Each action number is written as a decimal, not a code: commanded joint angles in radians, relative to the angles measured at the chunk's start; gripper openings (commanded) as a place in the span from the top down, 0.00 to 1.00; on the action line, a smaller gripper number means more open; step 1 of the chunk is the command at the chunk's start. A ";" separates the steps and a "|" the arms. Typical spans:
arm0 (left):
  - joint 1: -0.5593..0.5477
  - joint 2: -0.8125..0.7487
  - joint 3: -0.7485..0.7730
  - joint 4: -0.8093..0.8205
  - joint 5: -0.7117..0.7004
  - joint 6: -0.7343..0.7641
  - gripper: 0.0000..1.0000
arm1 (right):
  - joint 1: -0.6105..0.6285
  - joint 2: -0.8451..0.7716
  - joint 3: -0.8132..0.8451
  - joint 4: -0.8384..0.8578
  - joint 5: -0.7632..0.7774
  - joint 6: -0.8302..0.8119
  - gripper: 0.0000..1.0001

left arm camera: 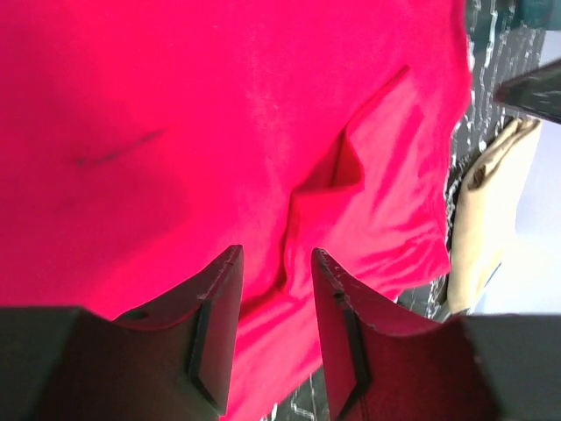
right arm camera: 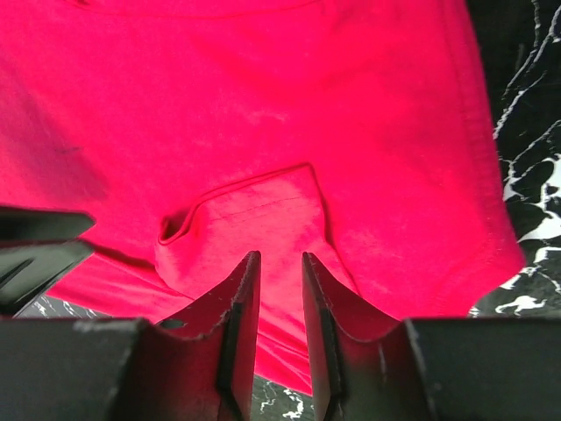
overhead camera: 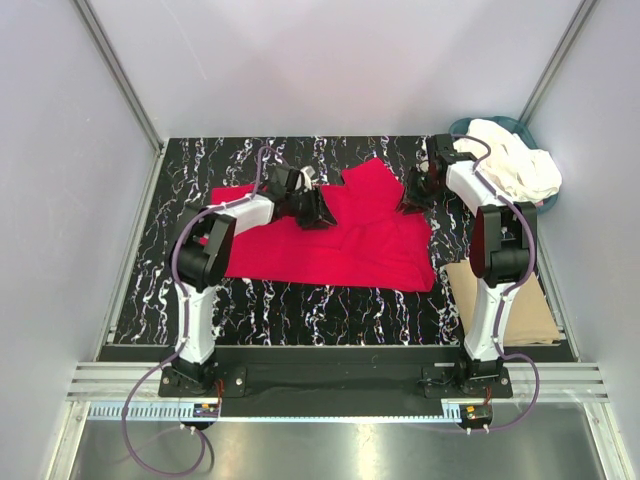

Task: Fold and stack the t-shirts
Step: Fold the tshirt

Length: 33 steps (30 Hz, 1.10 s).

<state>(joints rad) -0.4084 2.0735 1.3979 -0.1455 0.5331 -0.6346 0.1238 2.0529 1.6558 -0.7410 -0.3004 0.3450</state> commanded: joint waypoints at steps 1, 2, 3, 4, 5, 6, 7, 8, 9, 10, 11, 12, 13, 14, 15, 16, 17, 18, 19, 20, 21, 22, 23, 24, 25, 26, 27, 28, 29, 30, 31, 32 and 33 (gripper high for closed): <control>-0.012 0.042 0.049 0.135 -0.019 -0.068 0.57 | -0.004 0.001 0.015 0.009 -0.034 -0.038 0.68; -0.018 0.054 0.056 0.139 -0.019 -0.074 0.56 | -0.007 0.004 0.013 0.017 -0.036 -0.041 0.68; -0.032 0.065 0.068 0.142 -0.016 -0.080 0.55 | -0.010 0.007 0.004 0.025 -0.045 -0.038 0.68; -0.039 0.082 0.072 0.142 -0.016 -0.097 0.55 | -0.013 0.009 0.002 0.031 -0.052 -0.035 0.68; -0.046 0.089 0.073 0.167 -0.015 -0.105 0.54 | -0.015 0.013 0.001 0.038 -0.060 -0.032 0.68; -0.053 0.097 0.079 0.178 -0.022 -0.112 0.54 | -0.015 0.015 -0.001 0.041 -0.068 -0.028 0.68; -0.066 0.112 0.084 0.181 -0.025 -0.119 0.54 | -0.015 0.016 -0.002 0.042 -0.071 -0.026 0.68; -0.073 0.123 0.090 0.181 -0.024 -0.128 0.54 | -0.015 0.015 -0.002 0.043 -0.072 -0.027 0.68; -0.078 0.128 0.101 0.181 -0.025 -0.135 0.54 | -0.015 0.015 -0.007 0.045 -0.066 -0.028 0.68; -0.089 0.137 0.102 0.182 -0.025 -0.148 0.54 | -0.018 0.013 -0.005 0.043 -0.068 -0.029 0.68; -0.092 0.142 0.105 0.184 -0.025 -0.154 0.55 | -0.018 0.013 -0.007 0.043 -0.065 -0.031 0.68; -0.096 0.145 0.113 0.182 -0.028 -0.157 0.57 | -0.026 0.015 -0.007 0.043 -0.068 -0.029 0.68; -0.102 0.149 0.115 0.179 -0.033 -0.158 0.57 | -0.030 0.015 -0.010 0.043 -0.071 -0.029 0.68; -0.104 0.151 0.116 0.172 -0.039 -0.158 0.58 | -0.039 0.019 -0.010 0.045 -0.075 -0.028 0.68; -0.104 0.154 0.115 0.166 -0.042 -0.163 0.58 | -0.042 0.019 -0.008 0.043 -0.085 -0.026 0.68; -0.104 0.154 0.112 0.159 -0.047 -0.165 0.58 | -0.046 0.023 -0.007 0.045 -0.086 -0.024 0.68; -0.104 0.152 0.112 0.152 -0.050 -0.165 0.59 | -0.046 0.024 -0.007 0.045 -0.091 -0.026 0.68; -0.105 0.149 0.105 0.150 -0.058 -0.163 0.59 | -0.049 0.026 -0.005 0.045 -0.092 -0.026 0.68; -0.106 0.148 0.102 0.150 -0.061 -0.162 0.59 | -0.049 0.030 -0.005 0.043 -0.094 -0.027 0.68; -0.109 0.149 0.102 0.149 -0.065 -0.163 0.60 | -0.049 0.033 -0.002 0.045 -0.095 -0.029 0.68; -0.109 0.152 0.101 0.149 -0.067 -0.165 0.62 | -0.050 0.035 -0.002 0.045 -0.097 -0.031 0.68; -0.110 0.154 0.101 0.149 -0.068 -0.169 0.63 | -0.052 0.038 -0.002 0.045 -0.097 -0.032 0.68; -0.110 0.154 0.102 0.127 -0.076 -0.169 0.63 | -0.055 0.044 -0.002 0.045 -0.097 -0.032 0.68; -0.112 0.154 0.098 0.124 -0.082 -0.169 0.64 | -0.056 0.047 -0.002 0.043 -0.101 -0.032 0.68; -0.113 0.152 0.099 0.123 -0.088 -0.169 0.64 | -0.056 0.055 0.001 0.046 -0.111 -0.034 0.68; -0.113 0.152 0.099 0.121 -0.088 -0.169 0.66 | -0.056 0.058 0.001 0.046 -0.111 -0.037 0.69; -0.113 0.155 0.107 0.119 -0.084 -0.171 0.67 | -0.056 0.064 0.005 0.049 -0.126 -0.035 0.69; -0.115 0.158 0.115 0.116 -0.082 -0.171 0.73 | -0.058 0.076 0.006 0.054 -0.140 -0.035 0.69; -0.115 0.161 0.122 0.100 -0.081 -0.171 0.76 | -0.058 0.084 0.009 0.057 -0.152 -0.037 0.69; -0.113 0.163 0.137 0.093 -0.081 -0.168 0.78 | -0.056 0.088 0.015 0.057 -0.167 -0.040 0.69; -0.113 0.160 0.141 0.090 -0.084 -0.162 0.81 | -0.058 0.092 0.013 0.060 -0.170 -0.040 0.68; -0.113 0.157 0.147 0.075 -0.090 -0.160 0.88 | -0.056 0.095 0.015 0.061 -0.169 -0.044 0.65; -0.113 0.145 0.150 0.067 -0.096 -0.155 0.91 | -0.056 0.095 0.013 0.061 -0.169 -0.046 0.63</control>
<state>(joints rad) -0.5209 2.2295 1.4940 -0.0647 0.4686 -0.8085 0.0700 2.1422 1.6482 -0.7040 -0.4290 0.3233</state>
